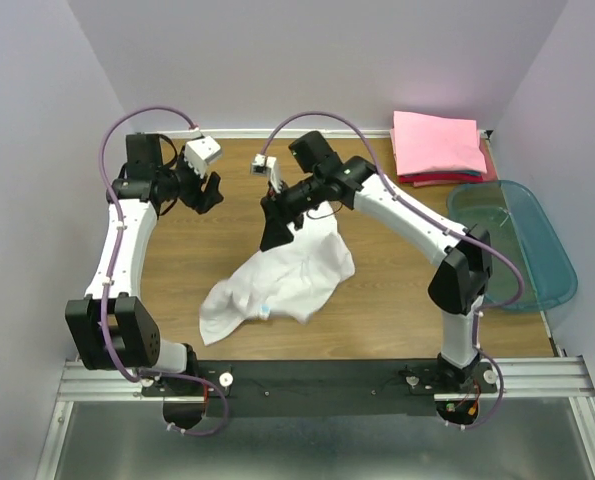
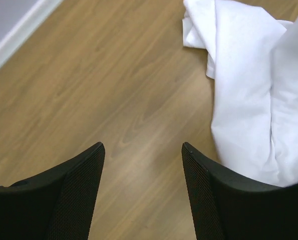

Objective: Fold and stack the t-shirts
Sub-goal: Flatten the tshirt out

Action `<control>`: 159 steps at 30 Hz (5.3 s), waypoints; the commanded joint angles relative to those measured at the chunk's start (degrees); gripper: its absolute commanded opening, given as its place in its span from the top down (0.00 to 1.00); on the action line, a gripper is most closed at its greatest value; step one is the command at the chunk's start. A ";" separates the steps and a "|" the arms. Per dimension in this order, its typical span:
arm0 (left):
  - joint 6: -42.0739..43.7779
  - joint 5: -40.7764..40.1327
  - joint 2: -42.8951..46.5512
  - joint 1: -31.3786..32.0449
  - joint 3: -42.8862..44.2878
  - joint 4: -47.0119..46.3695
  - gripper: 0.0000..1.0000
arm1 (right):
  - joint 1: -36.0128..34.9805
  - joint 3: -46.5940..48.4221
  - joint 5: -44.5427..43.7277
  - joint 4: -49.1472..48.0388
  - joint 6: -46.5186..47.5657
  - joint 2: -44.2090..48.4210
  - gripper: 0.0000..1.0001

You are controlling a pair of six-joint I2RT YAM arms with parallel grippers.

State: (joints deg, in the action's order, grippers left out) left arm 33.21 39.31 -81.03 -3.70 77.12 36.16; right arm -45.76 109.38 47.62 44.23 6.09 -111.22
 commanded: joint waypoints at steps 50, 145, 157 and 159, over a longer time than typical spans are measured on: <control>11.61 -11.10 -28.57 17.77 7.71 16.14 0.49 | 29.06 7.32 -11.41 -0.99 1.21 -19.11 0.30; 11.26 -7.23 -17.05 15.05 4.32 18.77 1.00 | 33.80 -34.95 -22.82 12.56 28.63 4.70 0.89; 13.69 -5.49 -22.95 7.05 29.64 19.73 1.00 | 36.87 -7.53 -23.19 11.23 22.92 -1.28 1.00; 17.91 -4.95 -19.28 5.82 28.97 20.70 1.00 | 37.67 -7.42 -20.91 11.23 23.00 1.78 0.99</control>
State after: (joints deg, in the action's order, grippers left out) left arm 45.08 31.73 -105.06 4.47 103.57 54.89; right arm -10.09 99.68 25.06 55.16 30.48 -112.51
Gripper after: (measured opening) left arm 0.011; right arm 0.006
